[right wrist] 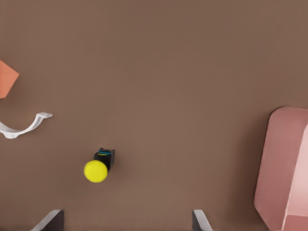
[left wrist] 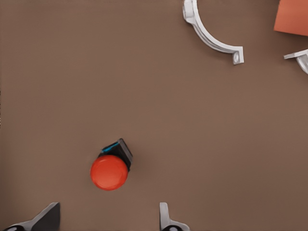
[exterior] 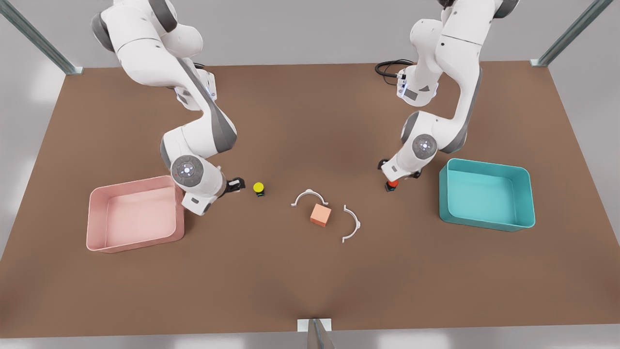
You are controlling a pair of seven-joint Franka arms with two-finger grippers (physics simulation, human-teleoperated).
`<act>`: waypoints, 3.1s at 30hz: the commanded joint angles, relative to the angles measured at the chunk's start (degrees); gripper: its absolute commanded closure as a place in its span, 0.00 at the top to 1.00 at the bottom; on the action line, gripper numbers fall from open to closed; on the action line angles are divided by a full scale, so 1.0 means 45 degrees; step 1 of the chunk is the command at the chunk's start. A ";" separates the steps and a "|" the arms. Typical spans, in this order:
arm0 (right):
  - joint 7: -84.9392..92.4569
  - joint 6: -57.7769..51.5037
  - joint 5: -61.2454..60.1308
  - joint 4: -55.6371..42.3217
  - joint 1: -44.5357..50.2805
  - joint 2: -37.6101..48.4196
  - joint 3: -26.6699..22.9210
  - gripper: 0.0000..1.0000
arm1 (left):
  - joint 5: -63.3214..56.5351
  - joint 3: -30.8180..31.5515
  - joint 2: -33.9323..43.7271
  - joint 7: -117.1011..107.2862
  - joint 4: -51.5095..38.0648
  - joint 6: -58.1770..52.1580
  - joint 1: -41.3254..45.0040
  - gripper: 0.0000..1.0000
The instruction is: Place the red button in the blue storage box with the left arm, and place the yellow button in the pink storage box with the right arm
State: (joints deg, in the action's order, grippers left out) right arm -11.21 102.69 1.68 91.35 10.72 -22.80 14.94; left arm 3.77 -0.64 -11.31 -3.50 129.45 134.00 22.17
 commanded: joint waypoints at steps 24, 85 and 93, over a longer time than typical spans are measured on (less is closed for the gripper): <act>-0.4169 0.4993 0.0057 0.2728 0.0742 -0.0676 0.0724 1.00 | 0.0002 0.0006 -0.1725 0.0368 0.0959 0.4558 -0.0063 0.67; -0.2276 0.6518 0.0369 0.4076 -0.1464 -0.0149 0.0802 0.45 | 0.0295 -0.0834 0.0267 0.6151 -0.7438 -0.7610 -0.4536 1.00; 0.2255 0.4935 0.1287 0.3997 -0.4842 0.0730 0.0880 0.45 | 0.0373 -0.0873 0.0677 0.1794 -1.1151 -1.0658 -0.3422 1.00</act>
State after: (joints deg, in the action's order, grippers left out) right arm -19.62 128.85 5.88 109.35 -9.71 -19.81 18.82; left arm 5.61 -4.53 -8.93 29.76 79.76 95.18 6.29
